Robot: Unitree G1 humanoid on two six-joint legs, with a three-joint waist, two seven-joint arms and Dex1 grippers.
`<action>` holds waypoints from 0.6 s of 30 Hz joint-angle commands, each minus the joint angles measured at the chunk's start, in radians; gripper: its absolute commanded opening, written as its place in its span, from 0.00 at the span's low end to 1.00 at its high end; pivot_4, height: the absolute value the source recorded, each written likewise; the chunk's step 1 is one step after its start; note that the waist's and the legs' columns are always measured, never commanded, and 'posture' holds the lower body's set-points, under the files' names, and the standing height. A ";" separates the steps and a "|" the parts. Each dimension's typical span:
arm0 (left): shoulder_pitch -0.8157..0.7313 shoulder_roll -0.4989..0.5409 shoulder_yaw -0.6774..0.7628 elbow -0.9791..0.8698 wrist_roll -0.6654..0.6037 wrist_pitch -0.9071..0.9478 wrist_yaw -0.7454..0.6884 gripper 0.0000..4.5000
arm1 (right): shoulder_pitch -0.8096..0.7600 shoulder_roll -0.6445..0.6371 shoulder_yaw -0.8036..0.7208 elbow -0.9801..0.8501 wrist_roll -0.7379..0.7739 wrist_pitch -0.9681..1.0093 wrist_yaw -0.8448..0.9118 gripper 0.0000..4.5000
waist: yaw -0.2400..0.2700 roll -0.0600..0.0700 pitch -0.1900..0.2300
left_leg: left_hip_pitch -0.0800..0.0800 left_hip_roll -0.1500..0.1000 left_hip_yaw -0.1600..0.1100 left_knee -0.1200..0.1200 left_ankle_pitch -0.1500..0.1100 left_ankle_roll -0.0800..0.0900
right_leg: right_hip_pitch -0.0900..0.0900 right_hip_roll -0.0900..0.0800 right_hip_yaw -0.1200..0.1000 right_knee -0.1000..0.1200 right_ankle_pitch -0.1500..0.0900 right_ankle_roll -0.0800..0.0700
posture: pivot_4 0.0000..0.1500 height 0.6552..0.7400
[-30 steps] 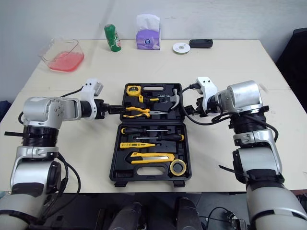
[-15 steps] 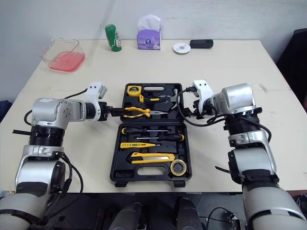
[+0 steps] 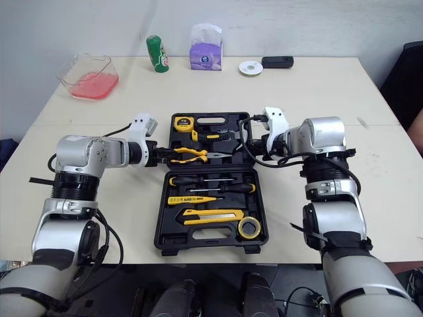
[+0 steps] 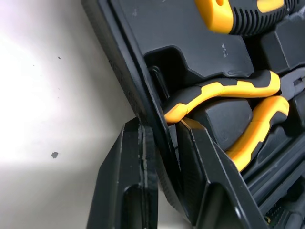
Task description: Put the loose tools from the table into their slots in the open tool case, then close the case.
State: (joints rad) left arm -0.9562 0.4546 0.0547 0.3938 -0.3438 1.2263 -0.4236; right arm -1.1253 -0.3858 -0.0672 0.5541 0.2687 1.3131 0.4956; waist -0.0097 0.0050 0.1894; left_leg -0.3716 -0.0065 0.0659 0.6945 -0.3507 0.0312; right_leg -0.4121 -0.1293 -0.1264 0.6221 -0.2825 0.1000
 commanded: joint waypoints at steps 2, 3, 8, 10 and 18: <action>-0.004 0.000 0.066 -0.004 0.003 -0.062 0.026 0.07 | 0.015 0.005 -0.072 -0.060 0.021 -0.014 -0.042 0.00 | -0.001 0.000 0.000 | 0.000 0.000 0.000 0.000 0.000 0.000 | 0.000 0.000 0.000 0.000 0.000 0.000 | 1.00 1.00; -0.009 -0.012 0.098 0.002 -0.002 -0.080 0.049 0.07 | 0.023 0.011 -0.086 -0.080 0.029 -0.032 -0.047 0.00 | -0.001 0.000 0.000 | 0.000 0.000 0.000 0.000 0.000 0.000 | 0.000 0.000 0.000 0.000 0.000 0.000 | 1.00 1.00; 0.002 -0.047 0.191 -0.015 -0.018 -0.320 0.073 0.05 | 0.121 0.062 -0.157 -0.252 0.061 -0.313 -0.060 0.00 | -0.004 0.000 0.000 | -0.004 0.000 0.000 0.000 0.000 0.000 | -0.004 0.000 0.000 0.000 0.000 0.000 | 1.00 1.00; 0.014 -0.060 0.211 -0.027 -0.040 -0.382 0.052 0.05 | 0.190 0.070 -0.123 -0.324 0.014 -0.569 -0.041 0.00 | -0.008 0.000 0.001 | -0.006 0.000 0.001 -0.001 0.000 0.000 | -0.007 0.000 0.000 0.001 0.000 0.000 | 1.00 1.00; 0.157 -0.053 0.147 0.083 0.129 -1.213 -0.039 0.00 | 0.421 0.018 0.057 -0.320 -0.211 -1.242 -0.026 0.00 | -0.024 0.000 0.001 | -0.015 -0.001 0.003 -0.003 0.000 0.000 | -0.019 0.000 -0.001 0.001 0.000 0.000 | 1.00 1.00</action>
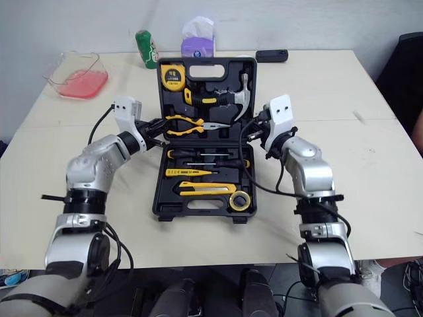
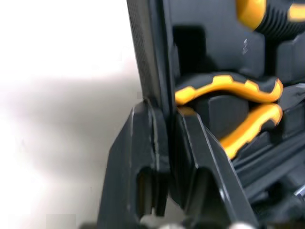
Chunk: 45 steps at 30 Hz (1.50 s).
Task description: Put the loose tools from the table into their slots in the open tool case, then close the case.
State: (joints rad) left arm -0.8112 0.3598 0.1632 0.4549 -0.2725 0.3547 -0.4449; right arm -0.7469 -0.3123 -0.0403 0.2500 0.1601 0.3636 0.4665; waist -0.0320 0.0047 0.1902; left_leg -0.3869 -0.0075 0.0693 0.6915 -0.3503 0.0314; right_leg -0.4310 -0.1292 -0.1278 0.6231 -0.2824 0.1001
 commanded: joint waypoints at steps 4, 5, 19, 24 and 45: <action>0.103 0.059 -0.013 0.078 0.124 -0.573 -0.048 0.00 | 0.148 -0.143 0.121 0.099 -0.275 -0.680 -0.058 0.00 | 0.000 0.000 0.000 | 0.000 0.000 0.003 0.000 0.000 0.001 | 0.000 -0.001 0.000 0.000 0.000 0.000 | 1.00 1.00; 0.125 0.064 -0.025 0.084 0.143 -0.609 -0.045 0.00 | 0.161 -0.161 0.134 0.129 -0.316 -0.749 -0.093 0.00 | 0.000 0.000 0.000 | 0.000 0.000 0.003 0.001 0.001 0.002 | 0.000 -0.002 0.000 0.000 0.000 0.000 | 1.00 1.00; 0.411 0.115 -0.030 -0.109 0.085 -0.587 -0.130 0.28 | 0.292 -0.335 0.229 0.289 -0.440 -1.205 -0.153 0.26 | 0.005 -0.002 -0.002 | 0.022 0.002 0.000 -0.001 0.000 0.003 | 0.024 -0.003 -0.001 -0.004 0.000 0.000 | 1.00 1.00; 0.550 0.222 0.028 -0.246 0.008 -0.463 -0.224 0.74 | 0.364 -0.412 0.206 0.214 -0.336 -1.161 -0.018 0.84 | 0.005 -0.002 -0.001 | 0.018 0.003 -0.002 0.000 0.000 0.003 | 0.022 -0.003 0.001 -0.004 0.000 0.000 | 1.00 1.00; 0.505 0.327 -0.005 -0.364 -0.054 -0.167 -0.351 0.01 | 0.524 -0.483 0.121 -0.290 0.173 -0.276 0.423 0.00 | 0.037 -0.001 -0.001 | 0.019 0.004 -0.009 0.006 -0.005 0.003 | 0.031 -0.003 -0.002 -0.010 0.000 -0.001 | 1.00 1.00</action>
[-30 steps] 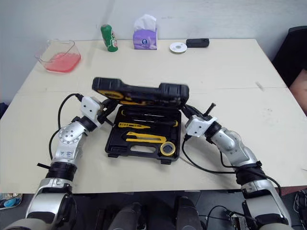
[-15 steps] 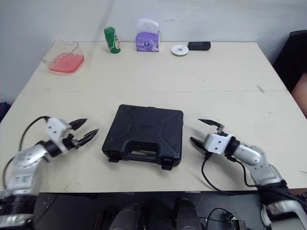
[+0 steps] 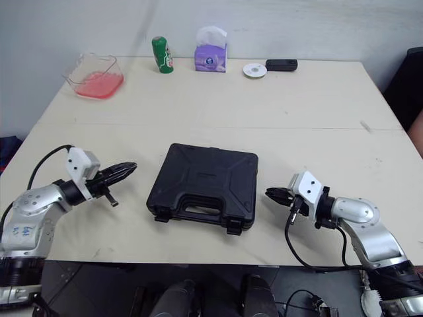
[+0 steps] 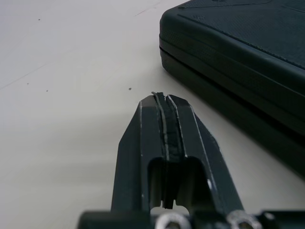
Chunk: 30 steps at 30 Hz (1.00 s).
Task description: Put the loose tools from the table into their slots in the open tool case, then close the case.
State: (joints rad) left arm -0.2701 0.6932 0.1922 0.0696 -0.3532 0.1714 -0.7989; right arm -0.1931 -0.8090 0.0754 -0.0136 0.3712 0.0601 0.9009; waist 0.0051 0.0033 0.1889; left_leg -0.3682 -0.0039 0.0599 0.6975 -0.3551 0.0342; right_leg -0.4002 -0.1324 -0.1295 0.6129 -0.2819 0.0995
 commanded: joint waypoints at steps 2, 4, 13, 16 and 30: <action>-0.053 -0.023 -0.074 0.035 0.044 0.029 -0.010 0.01 | -0.063 0.034 0.020 -0.008 -0.086 0.016 -0.017 0.00 | -0.002 0.000 0.000 | 0.000 0.000 0.001 0.000 0.000 0.000 | 0.000 0.001 0.000 0.001 0.000 0.000 | 1.00 1.00; -0.058 -0.035 -0.107 0.040 0.060 0.029 -0.026 0.01 | -0.090 0.051 0.031 0.003 -0.115 0.021 -0.015 0.00 | -0.006 0.000 0.000 | 0.001 0.000 0.002 0.000 0.000 0.000 | 0.000 0.001 -0.001 0.000 0.000 0.000 | 1.00 1.00; 0.031 -0.080 -0.137 -0.084 0.033 0.101 -0.029 0.01 | -0.281 0.148 0.095 0.111 -0.200 0.057 0.023 0.00 | -0.010 0.000 0.000 | 0.000 0.000 0.002 0.000 0.000 0.000 | 0.000 0.001 -0.001 0.000 0.000 0.000 | 1.00 1.00; 0.098 -0.091 -0.107 -0.173 -0.008 0.135 -0.027 0.01 | -0.351 0.192 0.119 0.172 -0.229 0.052 0.038 0.00 | -0.011 0.000 0.000 | 0.000 0.001 0.001 0.000 0.000 0.000 | 0.000 0.000 0.000 0.000 0.000 0.000 | 1.00 1.00; 0.415 -0.187 0.121 -0.493 -0.103 0.190 0.122 0.01 | -0.583 0.225 0.060 0.504 -0.297 -0.043 0.116 0.00 | -0.006 0.002 0.001 | -0.001 0.001 0.000 0.000 0.000 0.000 | -0.001 -0.002 0.001 -0.001 0.000 0.000 | 1.00 1.00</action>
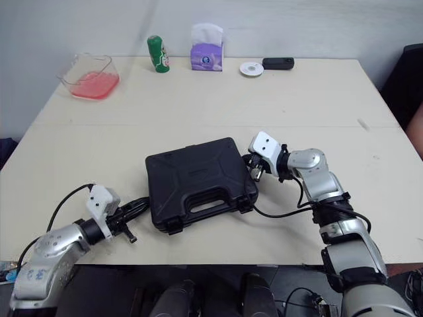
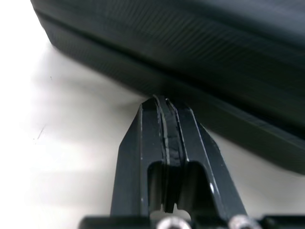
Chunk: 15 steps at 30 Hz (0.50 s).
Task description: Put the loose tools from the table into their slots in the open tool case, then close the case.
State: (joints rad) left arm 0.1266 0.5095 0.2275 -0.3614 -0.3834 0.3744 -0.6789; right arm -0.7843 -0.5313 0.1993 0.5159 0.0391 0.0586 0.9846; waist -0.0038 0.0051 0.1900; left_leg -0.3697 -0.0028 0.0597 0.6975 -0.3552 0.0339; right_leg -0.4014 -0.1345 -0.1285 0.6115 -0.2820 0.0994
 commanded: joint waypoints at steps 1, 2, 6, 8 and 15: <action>0.017 -0.001 0.120 -0.061 -0.104 -0.007 0.003 0.01 | 0.031 -0.080 -0.084 -0.042 0.049 -0.050 0.053 0.00 | 0.007 0.001 0.000 | 0.000 0.000 0.000 0.000 0.000 0.000 | 0.000 0.000 0.000 0.000 0.000 0.000 | 1.00 1.00; 0.010 0.008 0.149 -0.053 -0.127 0.001 0.003 0.01 | 0.059 -0.105 -0.103 -0.066 0.068 -0.045 0.074 0.00 | 0.010 0.001 0.000 | 0.000 0.000 -0.001 0.001 0.000 0.000 | 0.000 0.000 0.000 0.000 0.000 0.000 | 1.00 1.00; -0.114 0.079 0.196 0.084 -0.120 0.018 0.019 0.01 | 0.227 -0.184 -0.181 -0.234 0.167 0.031 0.138 0.00 | 0.024 0.001 0.000 | 0.000 0.000 -0.002 0.001 0.000 0.000 | 0.002 0.000 -0.001 -0.001 0.000 0.000 | 1.00 1.00; -0.213 0.128 0.163 0.196 -0.065 0.005 0.020 0.01 | 0.354 -0.224 -0.215 -0.357 0.224 0.082 0.175 0.00 | 0.029 0.001 0.000 | 0.000 0.000 -0.004 0.001 0.000 0.000 | 0.003 0.002 -0.003 -0.001 0.000 0.000 | 1.00 1.00; -0.572 0.137 -0.047 0.589 0.087 -0.100 -0.046 0.01 | 0.614 -0.260 -0.236 -0.599 0.267 0.169 0.164 0.00 | 0.025 0.002 0.000 | 0.003 -0.002 0.002 0.000 -0.001 0.002 | 0.004 0.004 -0.006 0.000 0.001 0.002 | 1.00 1.00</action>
State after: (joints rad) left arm -0.4159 0.6498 0.2107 0.1813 -0.3229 0.3141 -0.6974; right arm -0.1785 -0.7846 -0.0126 -0.0217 0.2828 0.2213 1.1617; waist 0.0208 0.0070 0.1904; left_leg -0.3662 -0.0051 0.0624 0.6977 -0.3560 0.0361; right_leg -0.3979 -0.1305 -0.1344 0.6113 -0.2808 0.1015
